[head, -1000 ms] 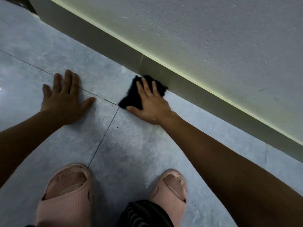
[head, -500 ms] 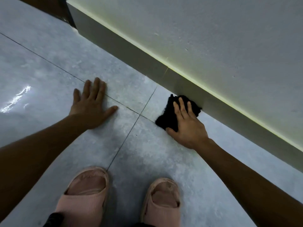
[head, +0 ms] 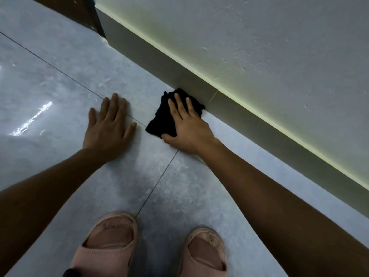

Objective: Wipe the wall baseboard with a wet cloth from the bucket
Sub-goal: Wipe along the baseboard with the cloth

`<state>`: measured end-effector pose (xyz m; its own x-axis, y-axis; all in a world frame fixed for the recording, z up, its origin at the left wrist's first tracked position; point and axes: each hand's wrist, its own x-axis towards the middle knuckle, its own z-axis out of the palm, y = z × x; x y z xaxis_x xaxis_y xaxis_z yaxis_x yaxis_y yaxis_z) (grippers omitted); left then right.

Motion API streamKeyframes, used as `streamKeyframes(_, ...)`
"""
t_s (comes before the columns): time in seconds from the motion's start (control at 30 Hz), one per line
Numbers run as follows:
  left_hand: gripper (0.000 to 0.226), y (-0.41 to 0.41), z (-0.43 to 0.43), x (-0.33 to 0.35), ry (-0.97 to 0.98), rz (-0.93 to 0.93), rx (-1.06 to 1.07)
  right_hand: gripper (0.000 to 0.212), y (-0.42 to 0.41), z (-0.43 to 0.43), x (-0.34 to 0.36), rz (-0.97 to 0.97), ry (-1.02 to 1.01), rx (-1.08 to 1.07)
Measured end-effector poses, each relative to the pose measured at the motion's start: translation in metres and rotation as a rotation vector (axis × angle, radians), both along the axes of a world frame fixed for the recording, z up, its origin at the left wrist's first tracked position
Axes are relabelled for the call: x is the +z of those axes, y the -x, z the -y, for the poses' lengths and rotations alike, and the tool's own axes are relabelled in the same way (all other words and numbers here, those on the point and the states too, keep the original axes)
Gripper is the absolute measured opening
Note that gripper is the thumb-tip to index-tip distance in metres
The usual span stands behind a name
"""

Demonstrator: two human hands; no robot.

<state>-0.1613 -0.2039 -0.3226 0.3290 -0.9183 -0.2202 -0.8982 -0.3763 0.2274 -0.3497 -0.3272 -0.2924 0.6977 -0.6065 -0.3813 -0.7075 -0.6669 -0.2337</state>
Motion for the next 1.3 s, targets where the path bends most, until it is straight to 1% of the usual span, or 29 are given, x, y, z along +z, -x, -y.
streamKeyframes(0.1, 0.073, -0.026, 0.0, 0.001, -0.017, 0.021, 0.066, 0.095, 0.031, -0.01, -0.002, -0.009, 0.027, -0.048)
streamKeyframes(0.2, 0.075, -0.05, 0.0, 0.001, -0.062, 0.05, 0.12, 0.093, 0.038, -0.009, 0.001, -0.06, 0.053, -0.021)
streamKeyframes(0.3, 0.078, -0.056, 0.0, -0.001, -0.087, 0.025, 0.131, 0.093, 0.018, 0.002, 0.006, -0.078, 0.052, 0.069)
streamKeyframes(0.4, 0.078, -0.056, -0.002, -0.004, -0.054, 0.007, 0.139, 0.093, -0.025, 0.016, 0.005, -0.088, 0.041, 0.165)
streamKeyframes(0.53, 0.078, -0.057, -0.004, -0.007, -0.036, 0.034, 0.138, 0.093, -0.075, 0.023, 0.002, -0.087, 0.018, 0.184)
streamKeyframes(0.67, 0.076, -0.062, -0.007, -0.006, -0.032, 0.032, 0.197, 0.093, -0.051, 0.02, 0.004, -0.068, 0.043, 0.189)
streamKeyframes(0.8, 0.08, -0.082, -0.012, -0.004, -0.072, 0.055, 0.15, 0.094, -0.029, 0.013, 0.009, -0.128, 0.028, 0.152)
streamKeyframes(0.93, 0.081, -0.085, -0.013, -0.003, -0.075, 0.043, 0.183, 0.094, -0.058, 0.025, 0.013, -0.162, 0.027, 0.221)
streamKeyframes(1.07, 0.079, -0.084, -0.013, -0.004, -0.054, 0.044, 0.206, 0.094, -0.113, 0.036, 0.011, -0.175, 0.028, 0.281)
streamKeyframes(1.17, 0.076, -0.086, -0.015, -0.007, -0.02, 0.049, 0.266, 0.093, -0.144, 0.039, 0.011, -0.175, 0.024, 0.297)
streamKeyframes(1.23, 0.073, -0.088, -0.016, -0.01, -0.013, 0.046, 0.303, 0.092, -0.144, 0.038, 0.009, -0.153, 0.023, 0.3)
streamKeyframes(1.3, 0.069, -0.094, -0.02, -0.012, -0.007, 0.052, 0.326, 0.092, -0.127, 0.036, 0.006, -0.119, 0.032, 0.292)
